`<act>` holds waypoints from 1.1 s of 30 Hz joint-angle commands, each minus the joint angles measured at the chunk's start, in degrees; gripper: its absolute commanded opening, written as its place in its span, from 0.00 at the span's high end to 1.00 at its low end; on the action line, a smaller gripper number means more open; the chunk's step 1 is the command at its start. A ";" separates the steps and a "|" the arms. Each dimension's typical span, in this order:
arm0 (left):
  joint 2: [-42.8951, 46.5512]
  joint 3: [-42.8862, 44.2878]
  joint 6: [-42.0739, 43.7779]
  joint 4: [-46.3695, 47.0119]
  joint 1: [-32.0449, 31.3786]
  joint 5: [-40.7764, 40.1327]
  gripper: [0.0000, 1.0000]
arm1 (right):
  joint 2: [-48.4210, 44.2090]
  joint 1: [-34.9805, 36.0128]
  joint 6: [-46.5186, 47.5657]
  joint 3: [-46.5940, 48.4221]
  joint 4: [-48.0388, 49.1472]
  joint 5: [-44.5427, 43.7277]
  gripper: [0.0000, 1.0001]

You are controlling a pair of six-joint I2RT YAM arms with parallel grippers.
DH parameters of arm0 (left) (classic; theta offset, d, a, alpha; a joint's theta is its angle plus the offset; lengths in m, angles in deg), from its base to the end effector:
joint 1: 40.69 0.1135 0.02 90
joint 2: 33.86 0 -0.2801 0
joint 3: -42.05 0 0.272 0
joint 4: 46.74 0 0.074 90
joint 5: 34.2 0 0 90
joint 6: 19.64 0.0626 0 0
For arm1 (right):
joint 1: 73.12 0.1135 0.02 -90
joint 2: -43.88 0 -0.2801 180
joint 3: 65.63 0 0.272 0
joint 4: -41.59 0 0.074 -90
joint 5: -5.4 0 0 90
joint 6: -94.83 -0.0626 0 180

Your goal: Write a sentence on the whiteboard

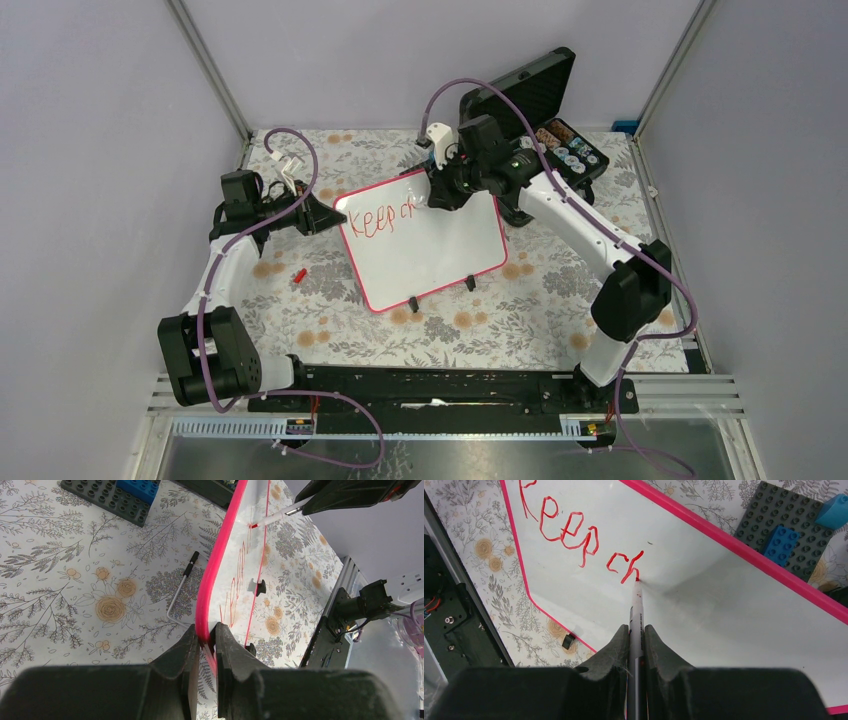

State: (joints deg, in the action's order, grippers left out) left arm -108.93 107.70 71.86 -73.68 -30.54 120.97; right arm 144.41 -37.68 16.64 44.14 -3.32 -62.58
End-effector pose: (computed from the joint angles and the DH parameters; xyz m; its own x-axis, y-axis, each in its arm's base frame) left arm 0.3023 -0.0036 0.2802 -0.5665 -0.0902 -0.8191 0.6605 0.5447 -0.5168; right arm 0.3505 0.2783 0.3556 -0.3042 -0.4494 -0.8399 -0.8663 0.4972 0.0477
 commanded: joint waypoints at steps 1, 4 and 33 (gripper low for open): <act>0.60 0.75 3.70 1.72 -0.98 -0.88 1.00 | -2.55 -0.73 0.80 -1.71 1.66 -0.14 1.00; 0.62 0.76 3.73 1.68 -0.95 -0.92 1.00 | -2.53 -0.74 0.55 -2.47 1.58 0.86 1.00; 0.80 0.54 3.75 1.74 -0.93 -0.46 1.00 | -3.35 -2.11 0.10 0.26 2.10 0.25 1.00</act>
State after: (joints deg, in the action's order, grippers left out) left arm -108.93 107.70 71.88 -73.66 -30.56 121.16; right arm 140.58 -39.52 16.62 41.98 -2.55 -61.60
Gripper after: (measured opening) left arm 0.141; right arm 0.189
